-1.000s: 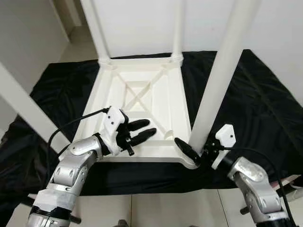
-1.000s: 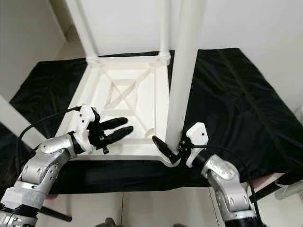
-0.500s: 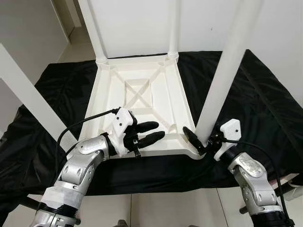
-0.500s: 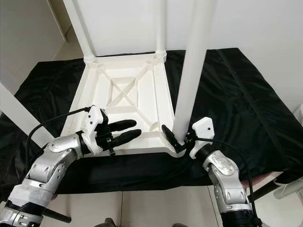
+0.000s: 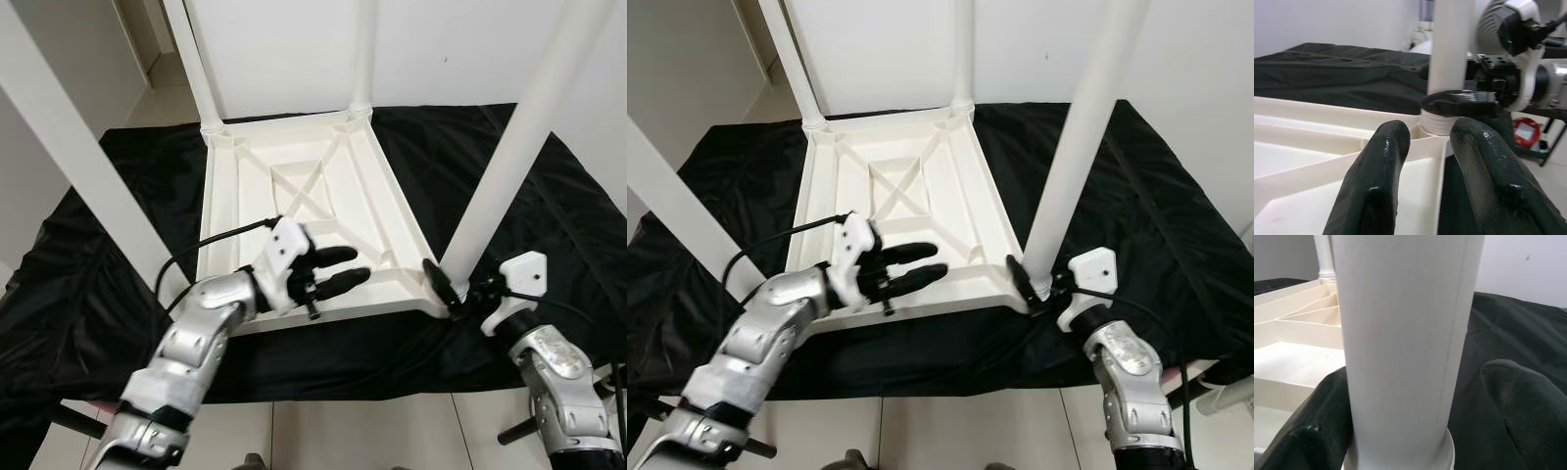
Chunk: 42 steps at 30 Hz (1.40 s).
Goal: Building children table
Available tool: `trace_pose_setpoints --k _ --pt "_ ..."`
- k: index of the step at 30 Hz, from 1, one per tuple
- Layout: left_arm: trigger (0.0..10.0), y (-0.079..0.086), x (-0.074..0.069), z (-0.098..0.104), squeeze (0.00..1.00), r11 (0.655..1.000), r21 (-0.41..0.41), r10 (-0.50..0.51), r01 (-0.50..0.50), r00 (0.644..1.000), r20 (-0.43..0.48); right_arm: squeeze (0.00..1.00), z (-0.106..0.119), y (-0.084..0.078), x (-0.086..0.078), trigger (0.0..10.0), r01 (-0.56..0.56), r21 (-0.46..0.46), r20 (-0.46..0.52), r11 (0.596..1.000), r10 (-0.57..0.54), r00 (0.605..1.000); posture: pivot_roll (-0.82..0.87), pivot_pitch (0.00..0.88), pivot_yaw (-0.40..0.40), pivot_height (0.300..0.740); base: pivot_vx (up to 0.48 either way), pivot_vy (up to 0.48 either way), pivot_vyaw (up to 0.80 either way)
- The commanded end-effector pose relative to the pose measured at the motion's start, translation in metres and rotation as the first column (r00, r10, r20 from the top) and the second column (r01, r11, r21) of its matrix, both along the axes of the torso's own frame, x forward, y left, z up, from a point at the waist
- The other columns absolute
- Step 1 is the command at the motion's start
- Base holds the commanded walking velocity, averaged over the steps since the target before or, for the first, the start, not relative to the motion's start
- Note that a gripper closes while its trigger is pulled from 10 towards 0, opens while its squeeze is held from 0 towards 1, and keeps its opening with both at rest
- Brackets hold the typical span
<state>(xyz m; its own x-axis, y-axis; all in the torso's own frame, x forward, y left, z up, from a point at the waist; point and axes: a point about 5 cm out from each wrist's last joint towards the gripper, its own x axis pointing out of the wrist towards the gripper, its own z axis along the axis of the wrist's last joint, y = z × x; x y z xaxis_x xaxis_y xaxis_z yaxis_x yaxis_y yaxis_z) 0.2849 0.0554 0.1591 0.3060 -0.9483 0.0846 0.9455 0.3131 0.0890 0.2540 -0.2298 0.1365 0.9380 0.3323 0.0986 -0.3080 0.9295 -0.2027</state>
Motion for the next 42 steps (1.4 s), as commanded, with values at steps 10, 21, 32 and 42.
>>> trace_pose_setpoints --k 10,21,32,42 --pt "10.0 -0.015 0.012 0.004 0.0 0.991 0.009 0.131 -0.131 0.976 -0.176 0.0 0.005 0.0 0.008 10.0 0.052 0.026 0.02 0.998 -0.053 0.998 -0.03 0.0 0.073 0.74 0.0 0.0 0.0" --pt "10.0 -0.018 -0.001 0.008 0.0 0.995 0.014 0.098 -0.097 0.99 -0.103 0.0 0.001 0.022 0.012 10.0 0.052 0.039 0.005 0.998 -0.053 0.999 -0.02 0.015 0.035 0.74 0.0 0.0 0.0" --pt "10.0 -0.019 -0.014 0.002 0.0 0.998 0.06 -0.004 0.009 0.997 -0.078 0.0 -0.002 0.028 0.008 6.1 -0.063 0.035 -0.019 0.997 0.063 0.998 -0.02 0.026 0.032 0.74 0.0 0.0 0.0" --pt "10.0 -0.025 -0.022 -0.002 0.0 0.995 0.093 -0.026 0.03 0.999 -0.046 0.0 -0.004 0.025 0.005 0.0 -0.072 0.011 -0.033 0.997 0.072 0.997 -0.02 0.002 0.028 0.74 0.0 0.0 0.0"
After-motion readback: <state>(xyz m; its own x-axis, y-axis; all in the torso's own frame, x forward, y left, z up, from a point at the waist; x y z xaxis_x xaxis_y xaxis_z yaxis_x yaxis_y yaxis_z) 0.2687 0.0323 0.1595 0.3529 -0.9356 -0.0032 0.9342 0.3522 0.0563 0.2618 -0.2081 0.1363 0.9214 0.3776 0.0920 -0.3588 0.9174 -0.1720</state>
